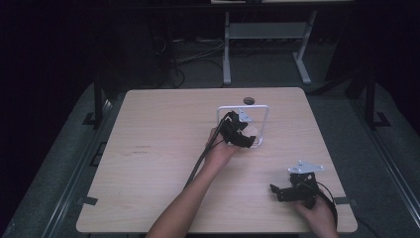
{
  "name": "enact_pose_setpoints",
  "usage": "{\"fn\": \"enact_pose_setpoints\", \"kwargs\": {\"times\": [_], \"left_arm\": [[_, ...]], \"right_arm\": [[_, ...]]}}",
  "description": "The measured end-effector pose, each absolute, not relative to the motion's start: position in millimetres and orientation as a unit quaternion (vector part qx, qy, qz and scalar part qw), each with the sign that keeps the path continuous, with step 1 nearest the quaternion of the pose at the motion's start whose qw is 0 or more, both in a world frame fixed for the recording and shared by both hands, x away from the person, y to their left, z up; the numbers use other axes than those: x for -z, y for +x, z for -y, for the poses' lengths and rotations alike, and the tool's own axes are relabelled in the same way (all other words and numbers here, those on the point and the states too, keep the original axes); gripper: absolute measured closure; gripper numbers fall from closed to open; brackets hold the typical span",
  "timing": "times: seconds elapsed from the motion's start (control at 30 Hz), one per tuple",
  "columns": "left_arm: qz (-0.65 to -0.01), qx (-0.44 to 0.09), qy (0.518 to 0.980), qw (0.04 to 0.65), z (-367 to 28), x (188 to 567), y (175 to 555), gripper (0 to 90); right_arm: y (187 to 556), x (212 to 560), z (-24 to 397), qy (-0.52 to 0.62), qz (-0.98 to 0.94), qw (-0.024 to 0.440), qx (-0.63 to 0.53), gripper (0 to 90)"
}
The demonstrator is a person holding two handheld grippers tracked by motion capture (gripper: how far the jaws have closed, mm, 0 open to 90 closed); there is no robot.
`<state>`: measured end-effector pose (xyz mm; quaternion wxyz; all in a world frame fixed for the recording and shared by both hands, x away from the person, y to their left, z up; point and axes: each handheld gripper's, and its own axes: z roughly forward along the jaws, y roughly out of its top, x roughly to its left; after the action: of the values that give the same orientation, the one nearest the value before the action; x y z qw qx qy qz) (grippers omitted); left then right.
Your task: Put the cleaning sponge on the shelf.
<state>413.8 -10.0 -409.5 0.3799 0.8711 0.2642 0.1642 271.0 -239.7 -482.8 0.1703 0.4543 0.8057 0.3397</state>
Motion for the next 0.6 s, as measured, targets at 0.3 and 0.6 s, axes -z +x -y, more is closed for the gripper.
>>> {"fn": "enact_pose_setpoints", "kwargs": {"times": [0.3,0.6], "left_arm": [[-0.260,-0.137,0.872,0.391,-6.6,402.4,399.4,61.9],[-0.252,-0.074,0.886,0.381,-12.4,417.9,392.9,89.8]], "right_arm": [[271.1,482.8,239.8,0.454,-0.806,0.171,-0.339,2.0],[271.1,482.8,239.8,0.454,-0.806,0.171,-0.339,2.1]]}}
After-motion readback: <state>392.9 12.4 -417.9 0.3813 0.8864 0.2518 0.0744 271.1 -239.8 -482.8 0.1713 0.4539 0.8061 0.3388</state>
